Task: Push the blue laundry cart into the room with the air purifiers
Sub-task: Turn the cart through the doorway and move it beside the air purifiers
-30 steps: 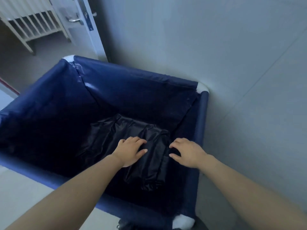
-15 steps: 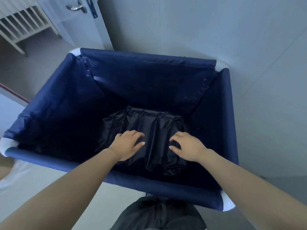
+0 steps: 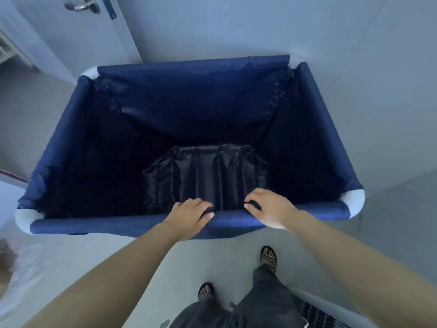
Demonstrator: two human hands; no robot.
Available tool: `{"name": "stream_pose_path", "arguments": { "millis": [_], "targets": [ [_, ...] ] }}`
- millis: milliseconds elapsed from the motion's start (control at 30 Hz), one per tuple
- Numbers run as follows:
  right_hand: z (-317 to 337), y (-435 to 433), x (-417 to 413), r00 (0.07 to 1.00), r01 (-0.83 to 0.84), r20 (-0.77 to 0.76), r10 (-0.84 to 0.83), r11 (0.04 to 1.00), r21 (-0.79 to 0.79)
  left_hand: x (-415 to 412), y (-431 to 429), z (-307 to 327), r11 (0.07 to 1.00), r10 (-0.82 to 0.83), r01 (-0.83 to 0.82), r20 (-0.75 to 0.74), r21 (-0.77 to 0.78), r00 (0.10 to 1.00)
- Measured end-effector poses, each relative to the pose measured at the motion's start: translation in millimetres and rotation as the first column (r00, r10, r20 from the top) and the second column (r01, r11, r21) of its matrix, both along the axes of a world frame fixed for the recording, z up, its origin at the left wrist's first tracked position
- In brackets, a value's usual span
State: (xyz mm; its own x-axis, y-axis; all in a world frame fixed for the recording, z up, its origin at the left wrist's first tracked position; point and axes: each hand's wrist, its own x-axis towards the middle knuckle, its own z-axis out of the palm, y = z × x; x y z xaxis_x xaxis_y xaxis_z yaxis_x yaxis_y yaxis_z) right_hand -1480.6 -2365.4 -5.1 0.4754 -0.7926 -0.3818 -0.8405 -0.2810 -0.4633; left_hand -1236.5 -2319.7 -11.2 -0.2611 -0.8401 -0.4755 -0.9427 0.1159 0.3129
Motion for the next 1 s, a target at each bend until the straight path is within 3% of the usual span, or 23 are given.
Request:
{"name": "stream_pose_path", "arguments": {
  "millis": [133, 267, 700, 1000],
  "targets": [
    [-6.0, 26.6, -3.6, 0.994, 0.072, -0.078, -0.072, 0.997, -0.002, 15.0, 18.0, 1.9, 0.999, -0.035, 0.035, -0.02, -0.023, 0.999],
    [-15.3, 44.7, -4.5, 0.986, 0.046, -0.155, -0.062, 0.993, -0.104, 14.6, 26.7, -0.9, 0.997, -0.06, 0.062, 0.045, -0.046, 0.997],
    [-32.2, 103.1, 4.3, 0.985, 0.101, -0.117, -0.129, 0.97, -0.219, 13.9, 65.6, -19.1, 0.991, -0.037, 0.062, 0.2, -0.121, 0.979],
    [-39.0, 150.8, -25.8, 0.965, 0.161, -0.167, -0.201, 0.961, -0.226, -11.9, 93.3, -22.7, 0.978, -0.129, 0.148, 0.132, -0.149, 0.983]
  ]
}}
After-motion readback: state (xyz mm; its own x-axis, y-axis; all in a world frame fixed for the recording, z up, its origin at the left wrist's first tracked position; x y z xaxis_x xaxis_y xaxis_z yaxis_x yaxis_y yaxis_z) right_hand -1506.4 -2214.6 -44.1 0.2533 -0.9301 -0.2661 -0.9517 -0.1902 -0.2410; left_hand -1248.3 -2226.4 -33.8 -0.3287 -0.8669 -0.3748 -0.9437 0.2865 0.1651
